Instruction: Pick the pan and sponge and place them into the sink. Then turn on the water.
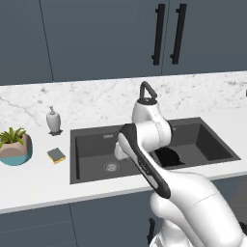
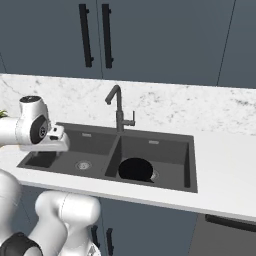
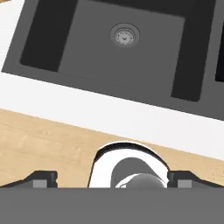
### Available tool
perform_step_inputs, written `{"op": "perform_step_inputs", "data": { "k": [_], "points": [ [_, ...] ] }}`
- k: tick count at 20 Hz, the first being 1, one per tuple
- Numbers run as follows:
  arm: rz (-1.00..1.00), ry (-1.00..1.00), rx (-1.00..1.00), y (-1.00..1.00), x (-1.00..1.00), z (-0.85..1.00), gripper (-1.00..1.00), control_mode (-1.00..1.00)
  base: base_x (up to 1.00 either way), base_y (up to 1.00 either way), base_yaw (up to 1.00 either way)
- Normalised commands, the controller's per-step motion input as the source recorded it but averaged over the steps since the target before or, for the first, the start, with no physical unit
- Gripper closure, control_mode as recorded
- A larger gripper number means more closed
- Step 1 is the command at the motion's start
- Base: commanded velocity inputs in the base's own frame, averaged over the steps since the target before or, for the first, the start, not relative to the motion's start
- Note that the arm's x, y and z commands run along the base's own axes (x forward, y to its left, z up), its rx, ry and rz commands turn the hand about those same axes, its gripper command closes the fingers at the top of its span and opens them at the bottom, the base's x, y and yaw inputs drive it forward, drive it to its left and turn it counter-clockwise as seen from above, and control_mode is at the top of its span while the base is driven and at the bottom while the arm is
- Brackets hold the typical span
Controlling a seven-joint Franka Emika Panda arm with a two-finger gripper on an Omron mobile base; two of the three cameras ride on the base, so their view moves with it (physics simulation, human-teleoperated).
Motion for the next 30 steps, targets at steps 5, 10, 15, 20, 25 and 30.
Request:
{"op": "perform_step_inputs", "data": {
  "k": [5, 10, 15, 20, 25, 30],
  "points": [
    [-0.09, 0.02, -0.06, 1.0, 0.57, 0.13, -1.0, -1.0, 0.0, 0.0, 0.0],
    [-0.01, 0.1, -0.08, 1.0, 0.65, 0.17, -1.0, -1.0, 0.0, 0.0, 0.0],
    [0.03, 0.12, -0.04, 1.0, 0.68, -0.03, -1.0, -1.0, 0.0, 0.0, 0.0],
    [0.21, 0.02, 0.0, 0.56, 0.48, -0.29, -1.0, -1.0, 0.0, 0.0, 0.0],
    [0.19, 0.0, 0.0, 0.38, 0.32, -0.39, -1.0, -1.0, 0.0, 0.0, 0.0],
    [0.08, 0.01, 0.0, 0.28, 0.29, -0.65, -1.0, -1.0, 0.0, 0.0, 0.0]
  ]
}}
